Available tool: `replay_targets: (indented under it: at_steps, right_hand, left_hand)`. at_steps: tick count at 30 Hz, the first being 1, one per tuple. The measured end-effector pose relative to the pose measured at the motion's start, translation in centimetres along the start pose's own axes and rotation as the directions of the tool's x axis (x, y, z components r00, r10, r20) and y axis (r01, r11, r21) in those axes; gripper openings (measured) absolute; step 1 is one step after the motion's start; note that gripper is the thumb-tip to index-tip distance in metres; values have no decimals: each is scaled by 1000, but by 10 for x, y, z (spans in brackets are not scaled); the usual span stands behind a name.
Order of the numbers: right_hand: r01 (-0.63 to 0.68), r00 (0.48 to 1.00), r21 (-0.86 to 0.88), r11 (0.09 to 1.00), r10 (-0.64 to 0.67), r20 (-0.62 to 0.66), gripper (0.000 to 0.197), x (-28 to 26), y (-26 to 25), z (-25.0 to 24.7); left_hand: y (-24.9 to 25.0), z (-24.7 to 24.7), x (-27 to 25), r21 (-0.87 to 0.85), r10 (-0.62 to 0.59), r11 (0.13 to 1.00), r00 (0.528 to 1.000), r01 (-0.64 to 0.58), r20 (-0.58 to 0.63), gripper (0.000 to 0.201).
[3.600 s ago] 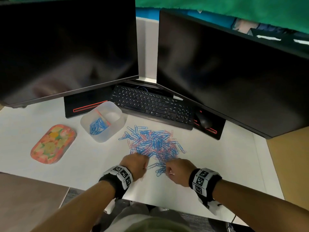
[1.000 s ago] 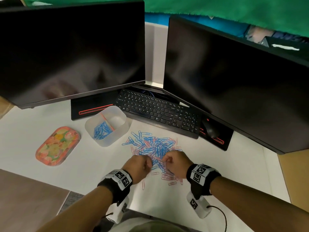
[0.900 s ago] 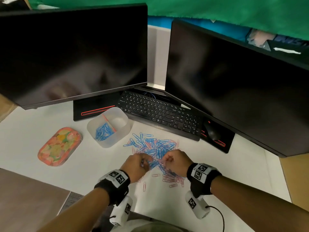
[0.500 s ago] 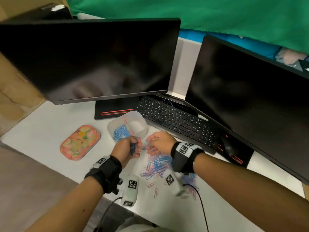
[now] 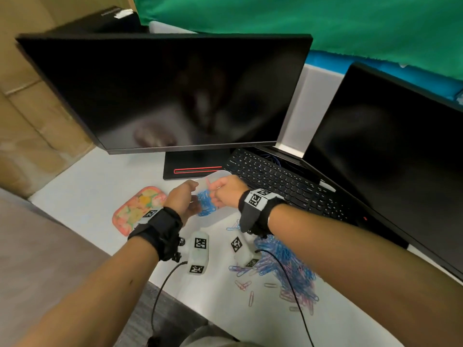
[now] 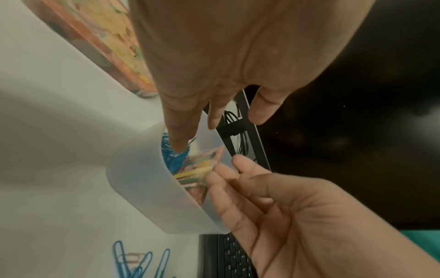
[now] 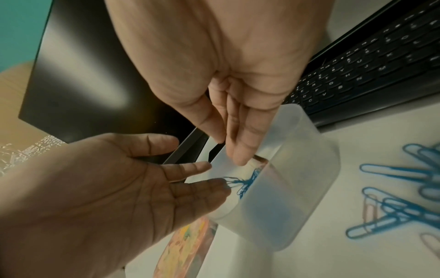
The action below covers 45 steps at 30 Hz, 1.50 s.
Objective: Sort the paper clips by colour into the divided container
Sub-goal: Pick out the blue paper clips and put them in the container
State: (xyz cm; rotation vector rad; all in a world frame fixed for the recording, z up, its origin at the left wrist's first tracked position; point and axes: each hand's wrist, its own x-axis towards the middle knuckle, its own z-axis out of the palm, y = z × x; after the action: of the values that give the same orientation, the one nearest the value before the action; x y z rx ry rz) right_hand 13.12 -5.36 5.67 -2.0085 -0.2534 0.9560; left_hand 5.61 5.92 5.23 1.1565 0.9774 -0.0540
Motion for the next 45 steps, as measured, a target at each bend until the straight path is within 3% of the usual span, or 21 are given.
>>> replay_targets:
  at_steps: [4, 8, 10, 13, 16, 19, 23, 26, 32, 38, 45]
  right_hand:
    - [18, 996, -42, 999, -21, -86, 20, -4, 26, -18]
    - [-21, 989, 5, 1000, 22, -149, 18, -34, 50, -44]
    - [-63, 985, -25, 998, 58, -160, 21, -50, 71, -55]
    - [-62, 986, -166, 984, 35, -161, 21, -68, 108, -61]
    - [-51, 990, -305, 951, 7, -142, 27, -82, 135, -56]
    - [-40, 996, -386, 922, 5, -93, 29, -93, 153, -49]
    - [53, 998, -607, 793, -56, 14, 25, -105, 167, -37]
    - [158, 987, -716, 680, -135, 90, 23, -109, 178, -29]
    - [215, 968, -738, 639, -237, 77, 15, -104, 190, -25]
    - [221, 965, -697, 682, -258, 54, 15, -107, 188, -31]
    - [127, 982, -572, 810, -185, -43, 20, -105, 188, -41]
  left_hand:
    - [2, 9, -2, 117, 70, 991, 998, -68, -9, 23]
    - [-6, 17, -13, 305, 216, 919, 966, -251, 144, 18]
    - [-18, 17, -18, 452, 258, 808, 917, -377, 303, 22]
    - [-42, 20, -22, 617, 228, 574, 829, -538, 511, 23]
    - [-69, 25, -21, 727, 136, 297, 781, -619, 609, 18]
    - [-94, 28, -18, 764, 37, 74, 767, -641, 640, 11]
    - [-116, 30, -16, 769, -24, -66, 771, -636, 636, 15]
    - [-126, 34, -14, 767, -4, -150, 776, -624, 631, 18]
    - [-128, 43, -10, 780, 60, -183, 785, -599, 617, 11]
    - [-122, 40, 1, 819, 110, 16, 815, -574, 569, 7]
    - [-113, 38, 14, 846, 183, 80, 842, -527, 507, 8]
